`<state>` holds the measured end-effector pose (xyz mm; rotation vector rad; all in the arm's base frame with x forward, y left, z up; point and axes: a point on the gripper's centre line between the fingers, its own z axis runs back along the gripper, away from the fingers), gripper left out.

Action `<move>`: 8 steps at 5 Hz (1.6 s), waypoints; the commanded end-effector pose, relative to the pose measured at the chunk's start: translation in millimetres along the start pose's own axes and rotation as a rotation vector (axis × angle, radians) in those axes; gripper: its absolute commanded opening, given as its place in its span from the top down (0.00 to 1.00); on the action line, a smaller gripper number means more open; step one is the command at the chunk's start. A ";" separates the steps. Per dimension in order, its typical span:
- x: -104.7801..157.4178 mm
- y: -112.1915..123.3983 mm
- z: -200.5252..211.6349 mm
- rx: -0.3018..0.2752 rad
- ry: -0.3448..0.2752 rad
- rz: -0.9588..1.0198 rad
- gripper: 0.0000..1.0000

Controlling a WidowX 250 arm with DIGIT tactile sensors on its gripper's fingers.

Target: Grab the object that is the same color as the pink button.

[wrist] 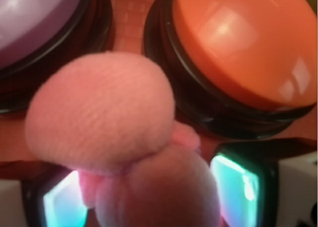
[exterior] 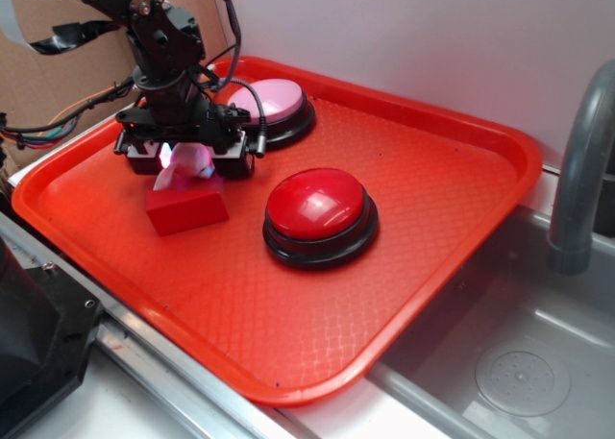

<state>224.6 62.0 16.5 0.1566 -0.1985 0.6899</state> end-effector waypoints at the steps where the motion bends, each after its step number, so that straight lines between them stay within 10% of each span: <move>1: 6.8 5.6 4.4 -0.041 0.005 -0.010 1.00; 7: -12.4 -11.6 212.6 -0.267 -0.061 -0.429 1.00; 8: -2.4 -7.1 203.6 -0.207 -0.021 -0.357 1.00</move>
